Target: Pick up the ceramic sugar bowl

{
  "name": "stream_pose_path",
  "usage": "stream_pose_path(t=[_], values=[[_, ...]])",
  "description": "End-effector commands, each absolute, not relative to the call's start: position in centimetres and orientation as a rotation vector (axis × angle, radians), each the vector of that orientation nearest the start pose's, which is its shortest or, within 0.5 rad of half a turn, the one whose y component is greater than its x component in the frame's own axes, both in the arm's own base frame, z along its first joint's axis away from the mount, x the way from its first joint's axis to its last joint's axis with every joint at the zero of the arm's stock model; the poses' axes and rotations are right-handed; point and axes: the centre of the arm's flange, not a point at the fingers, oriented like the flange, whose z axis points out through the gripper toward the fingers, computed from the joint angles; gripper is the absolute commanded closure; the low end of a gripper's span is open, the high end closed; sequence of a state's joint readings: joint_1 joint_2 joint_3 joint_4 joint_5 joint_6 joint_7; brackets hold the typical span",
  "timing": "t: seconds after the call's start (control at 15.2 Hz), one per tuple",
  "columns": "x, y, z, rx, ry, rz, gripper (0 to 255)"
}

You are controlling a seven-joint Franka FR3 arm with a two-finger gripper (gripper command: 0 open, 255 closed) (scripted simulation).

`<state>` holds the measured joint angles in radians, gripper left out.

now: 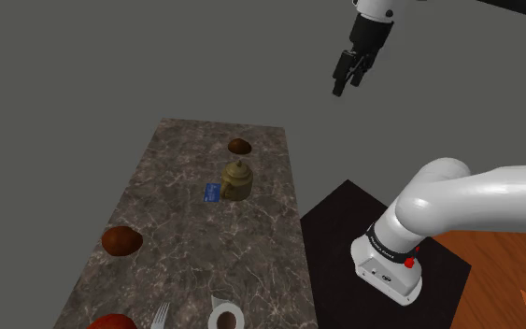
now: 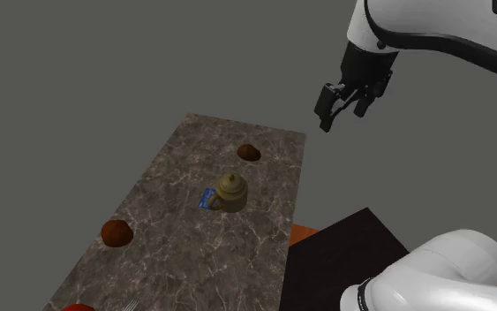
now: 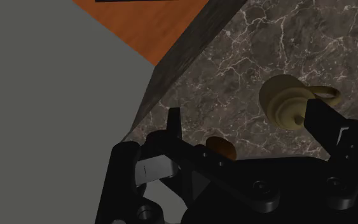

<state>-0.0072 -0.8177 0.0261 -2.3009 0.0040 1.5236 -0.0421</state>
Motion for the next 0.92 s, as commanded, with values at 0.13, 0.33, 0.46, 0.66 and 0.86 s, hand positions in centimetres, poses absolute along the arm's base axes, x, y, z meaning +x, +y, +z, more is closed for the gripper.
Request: stream_pose_path(t=[0.13, 0.33, 0.46, 0.66, 0.86], values=[[29.6, 2.8, 60.3, -3.156, 0.015, -0.053, 0], [30.2, 5.6, 57.6, -3.151, 0.165, -0.038, 0], [30.7, 7.5, 55.7, -3.144, 0.264, -0.029, 0], [31.6, 10.2, 53.0, -3.127, 0.412, -0.014, 0], [32.8, 12.8, 50.2, -3.103, 0.560, 0.001, 0]])
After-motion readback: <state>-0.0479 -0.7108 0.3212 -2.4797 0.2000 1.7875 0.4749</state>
